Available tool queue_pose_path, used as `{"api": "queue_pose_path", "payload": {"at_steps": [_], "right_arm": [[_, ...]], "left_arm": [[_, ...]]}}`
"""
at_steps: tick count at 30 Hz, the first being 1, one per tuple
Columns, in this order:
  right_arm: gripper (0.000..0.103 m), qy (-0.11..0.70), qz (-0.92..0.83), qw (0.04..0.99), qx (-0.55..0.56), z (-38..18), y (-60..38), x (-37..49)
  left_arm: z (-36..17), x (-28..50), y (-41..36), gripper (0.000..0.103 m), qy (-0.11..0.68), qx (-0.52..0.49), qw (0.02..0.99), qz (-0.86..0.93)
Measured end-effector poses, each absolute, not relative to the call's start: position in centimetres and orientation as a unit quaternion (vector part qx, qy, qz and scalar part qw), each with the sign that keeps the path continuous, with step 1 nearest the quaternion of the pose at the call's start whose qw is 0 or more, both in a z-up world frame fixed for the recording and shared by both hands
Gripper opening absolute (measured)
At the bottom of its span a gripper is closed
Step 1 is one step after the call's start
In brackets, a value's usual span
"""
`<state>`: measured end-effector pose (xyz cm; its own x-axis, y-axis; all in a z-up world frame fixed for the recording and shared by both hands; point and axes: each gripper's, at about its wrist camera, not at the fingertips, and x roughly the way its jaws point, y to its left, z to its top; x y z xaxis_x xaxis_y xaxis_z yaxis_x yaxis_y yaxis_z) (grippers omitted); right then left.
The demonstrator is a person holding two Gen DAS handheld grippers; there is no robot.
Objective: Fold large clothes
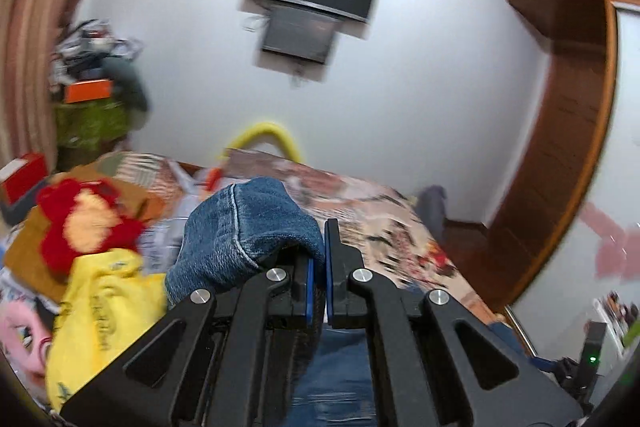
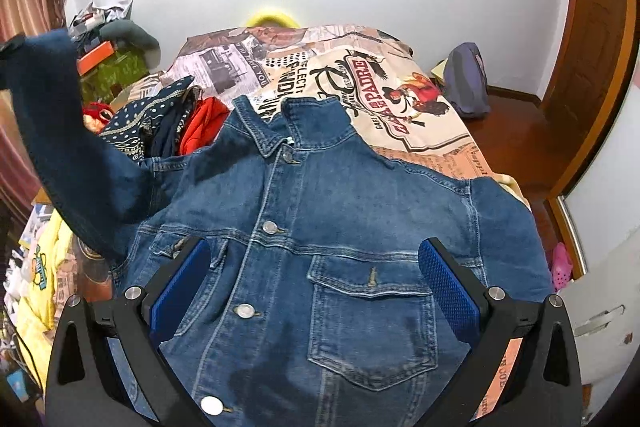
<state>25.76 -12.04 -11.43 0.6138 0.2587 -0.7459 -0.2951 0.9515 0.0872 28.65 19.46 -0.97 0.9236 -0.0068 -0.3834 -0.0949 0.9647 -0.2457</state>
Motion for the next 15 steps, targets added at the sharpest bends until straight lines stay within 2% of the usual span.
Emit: {"api": "queue_pose_path", "payload": {"at_steps": [8,15], "right_arm": [[0.103,0.415,0.142,0.898,-0.021,-12.3,-15.8,25.6],[0.103,0.433,0.127,0.893,-0.010,-13.4,-19.1,25.6]], "left_arm": [[-5.3,34.3,7.6,0.003,0.273,-0.082,0.956,-0.071],[-13.8,36.8,-1.3,0.003,0.401,-0.016,0.908,-0.122]]}}
